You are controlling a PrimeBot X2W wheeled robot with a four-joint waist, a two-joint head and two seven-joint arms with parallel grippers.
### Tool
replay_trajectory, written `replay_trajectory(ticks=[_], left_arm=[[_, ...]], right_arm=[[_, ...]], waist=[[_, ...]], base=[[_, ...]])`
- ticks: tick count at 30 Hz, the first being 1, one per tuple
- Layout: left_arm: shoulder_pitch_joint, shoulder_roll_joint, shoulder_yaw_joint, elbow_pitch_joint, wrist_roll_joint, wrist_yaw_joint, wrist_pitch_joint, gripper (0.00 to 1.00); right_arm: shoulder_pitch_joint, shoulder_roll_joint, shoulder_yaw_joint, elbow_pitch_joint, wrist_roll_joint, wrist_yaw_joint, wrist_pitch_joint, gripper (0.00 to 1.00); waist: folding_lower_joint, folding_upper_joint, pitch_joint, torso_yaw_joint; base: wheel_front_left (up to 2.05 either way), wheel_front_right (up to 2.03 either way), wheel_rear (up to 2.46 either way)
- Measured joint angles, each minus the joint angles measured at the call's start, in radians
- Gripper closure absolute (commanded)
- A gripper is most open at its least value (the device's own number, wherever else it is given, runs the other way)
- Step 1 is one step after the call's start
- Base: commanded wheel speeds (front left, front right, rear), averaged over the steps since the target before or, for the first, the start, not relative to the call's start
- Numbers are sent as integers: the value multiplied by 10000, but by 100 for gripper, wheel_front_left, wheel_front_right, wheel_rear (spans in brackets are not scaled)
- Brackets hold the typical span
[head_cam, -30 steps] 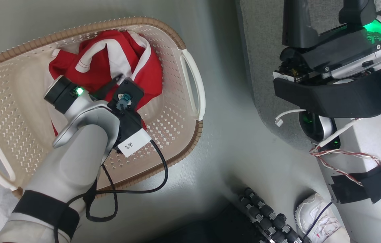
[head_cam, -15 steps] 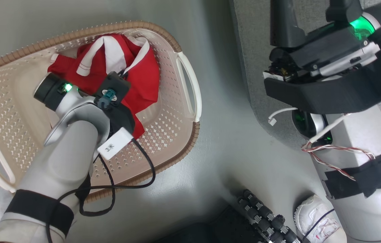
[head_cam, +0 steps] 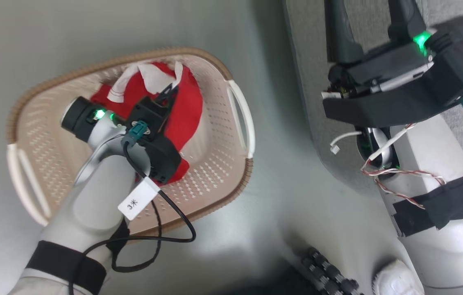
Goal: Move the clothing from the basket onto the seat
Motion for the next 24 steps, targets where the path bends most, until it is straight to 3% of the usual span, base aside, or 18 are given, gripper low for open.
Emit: replay_trajectory(ticks=[24], left_arm=[[254,-253,90,-1783,-976,-88,-52,100]], right_arm=[[1770,-477,-809,1981,77,174,2,0]], waist=[[-1,-1,-2998,1860]], base=[[0,0,0]])
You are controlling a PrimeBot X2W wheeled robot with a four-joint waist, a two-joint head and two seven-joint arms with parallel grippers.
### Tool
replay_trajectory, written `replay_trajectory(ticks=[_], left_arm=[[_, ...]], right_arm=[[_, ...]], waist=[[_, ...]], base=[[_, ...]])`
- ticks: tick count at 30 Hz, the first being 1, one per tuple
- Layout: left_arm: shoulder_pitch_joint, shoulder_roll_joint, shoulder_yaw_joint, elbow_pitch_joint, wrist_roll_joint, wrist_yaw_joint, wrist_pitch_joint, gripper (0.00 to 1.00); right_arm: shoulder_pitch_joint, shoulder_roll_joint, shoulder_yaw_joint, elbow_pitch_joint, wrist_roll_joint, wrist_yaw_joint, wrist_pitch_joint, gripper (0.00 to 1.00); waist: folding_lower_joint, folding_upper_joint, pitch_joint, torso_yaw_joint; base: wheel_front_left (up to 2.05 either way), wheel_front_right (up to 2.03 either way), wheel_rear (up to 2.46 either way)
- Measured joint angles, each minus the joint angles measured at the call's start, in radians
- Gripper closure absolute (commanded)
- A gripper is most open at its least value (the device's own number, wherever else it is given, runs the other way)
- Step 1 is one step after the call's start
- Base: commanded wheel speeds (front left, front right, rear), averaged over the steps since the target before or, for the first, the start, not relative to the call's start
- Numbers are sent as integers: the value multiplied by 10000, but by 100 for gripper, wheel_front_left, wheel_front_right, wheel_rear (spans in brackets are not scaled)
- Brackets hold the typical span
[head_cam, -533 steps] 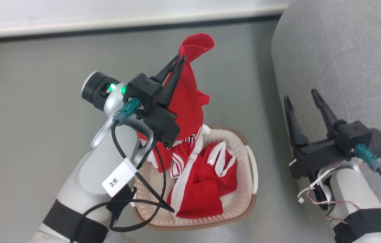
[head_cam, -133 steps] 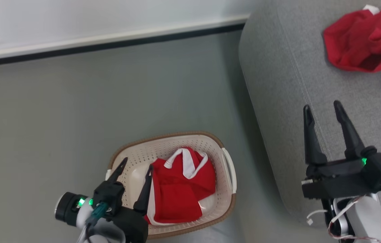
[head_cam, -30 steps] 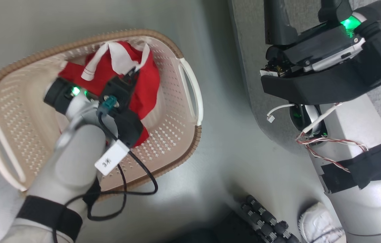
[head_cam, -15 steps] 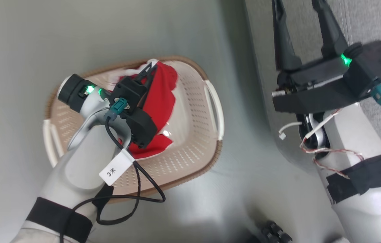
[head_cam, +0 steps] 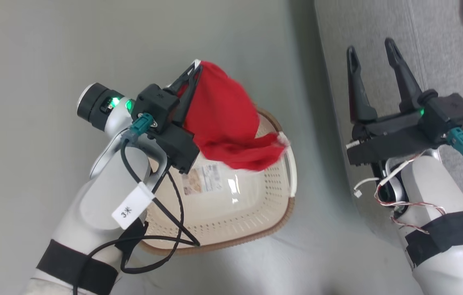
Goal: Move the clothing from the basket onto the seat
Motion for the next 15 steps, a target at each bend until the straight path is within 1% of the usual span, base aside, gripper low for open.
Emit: replay_trajectory(ticks=[4,11,15], left_arm=[[2,-29,36,-217,-182,-2,0,100],[9,-50,25,-570,-370,-69,-2,100],[9,-46,-146,-719,-449,-71,-2,100]], right_arm=[[168,-33,-65,224,50,15,0,0],[546,-82,-140,683,69,188,2,0],[789,-84,-109,940,69,282,4,0]], waist=[[0,0,-406,191],[1,0,-1364,546],[1,0,-1919,683]], base=[[0,0,0],[0,0,0],[0,0,0]])
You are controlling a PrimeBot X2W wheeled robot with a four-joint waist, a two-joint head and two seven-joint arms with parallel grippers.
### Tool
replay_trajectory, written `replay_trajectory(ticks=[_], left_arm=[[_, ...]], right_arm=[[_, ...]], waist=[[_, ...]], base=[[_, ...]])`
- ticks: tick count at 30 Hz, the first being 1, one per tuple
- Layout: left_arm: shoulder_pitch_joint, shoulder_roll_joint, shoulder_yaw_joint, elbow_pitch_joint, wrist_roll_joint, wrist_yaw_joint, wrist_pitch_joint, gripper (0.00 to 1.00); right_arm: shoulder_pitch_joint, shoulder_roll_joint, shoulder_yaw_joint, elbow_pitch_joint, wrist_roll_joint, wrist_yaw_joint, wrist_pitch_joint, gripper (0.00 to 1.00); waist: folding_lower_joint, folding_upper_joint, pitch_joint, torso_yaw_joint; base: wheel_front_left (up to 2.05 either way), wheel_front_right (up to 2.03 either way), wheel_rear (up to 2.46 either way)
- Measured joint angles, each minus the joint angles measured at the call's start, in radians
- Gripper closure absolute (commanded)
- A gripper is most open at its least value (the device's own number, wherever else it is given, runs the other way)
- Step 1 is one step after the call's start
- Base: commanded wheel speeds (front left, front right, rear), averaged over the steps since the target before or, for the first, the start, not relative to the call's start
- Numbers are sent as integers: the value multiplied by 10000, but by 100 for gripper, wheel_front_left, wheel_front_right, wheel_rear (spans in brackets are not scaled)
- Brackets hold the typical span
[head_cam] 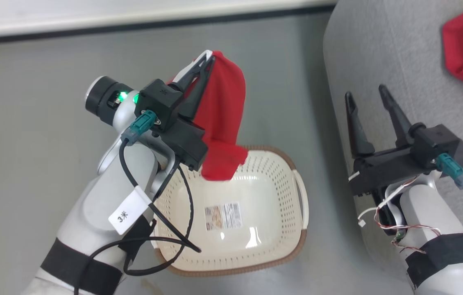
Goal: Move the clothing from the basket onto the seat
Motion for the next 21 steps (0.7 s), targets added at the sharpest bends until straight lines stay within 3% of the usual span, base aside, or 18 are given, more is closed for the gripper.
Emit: replay_trajectory(ticks=[21], left_arm=[[780,6,-1007,86,-1338,-2,117,100]], right_arm=[[602,272,1312,1452,-94,796,6,0]], waist=[[0,0,-2825,108]], base=[[0,0,0]])
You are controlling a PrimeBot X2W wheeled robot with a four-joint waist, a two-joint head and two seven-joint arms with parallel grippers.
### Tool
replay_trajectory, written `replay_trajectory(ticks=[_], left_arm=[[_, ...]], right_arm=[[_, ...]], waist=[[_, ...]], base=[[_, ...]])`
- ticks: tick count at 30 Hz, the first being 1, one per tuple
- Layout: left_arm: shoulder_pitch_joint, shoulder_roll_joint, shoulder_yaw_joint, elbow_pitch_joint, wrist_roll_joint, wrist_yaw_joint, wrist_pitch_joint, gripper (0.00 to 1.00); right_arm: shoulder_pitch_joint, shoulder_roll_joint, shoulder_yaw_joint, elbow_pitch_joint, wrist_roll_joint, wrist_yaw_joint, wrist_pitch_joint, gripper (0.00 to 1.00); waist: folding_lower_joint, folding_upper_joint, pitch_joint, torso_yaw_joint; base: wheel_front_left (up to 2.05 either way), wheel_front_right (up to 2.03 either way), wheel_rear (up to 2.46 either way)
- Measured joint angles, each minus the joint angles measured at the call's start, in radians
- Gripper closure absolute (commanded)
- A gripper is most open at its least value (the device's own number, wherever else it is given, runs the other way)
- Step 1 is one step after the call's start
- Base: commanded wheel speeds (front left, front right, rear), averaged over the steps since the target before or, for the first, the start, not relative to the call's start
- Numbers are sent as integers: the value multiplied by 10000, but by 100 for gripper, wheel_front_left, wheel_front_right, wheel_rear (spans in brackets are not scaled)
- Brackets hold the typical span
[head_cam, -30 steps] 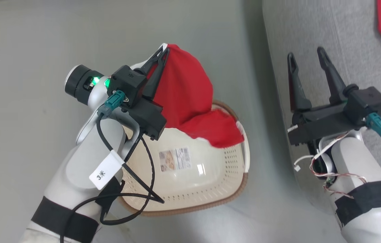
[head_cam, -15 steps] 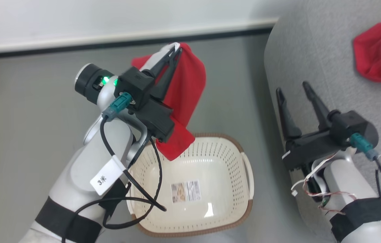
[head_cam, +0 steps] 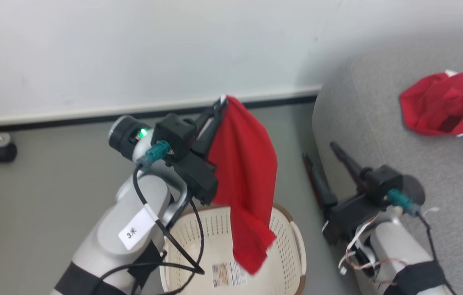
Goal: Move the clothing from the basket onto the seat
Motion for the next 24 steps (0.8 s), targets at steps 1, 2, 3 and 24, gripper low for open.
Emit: replay_trajectory(ticks=[1,2,3,24], left_arm=[[50,-6,-94,35,-123,0,4,100],[90,-23,-167,58,-192,0,54,100],[145,-40,-203,65,-238,0,75,100],[1088,-94,-907,-1256,-784,0,884,100]], right_arm=[[70,21,81,61,0,40,0,0],[130,27,205,140,0,69,0,0],[184,42,330,221,0,77,0,0],[87,184,2970,1507,826,155,2,0]], waist=[[0,0,-134,5],[0,0,-268,14],[0,0,-398,25],[1,1,-1940,703]], base=[[0,0,0],[0,0,0],[0,0,0],[0,0,0]])
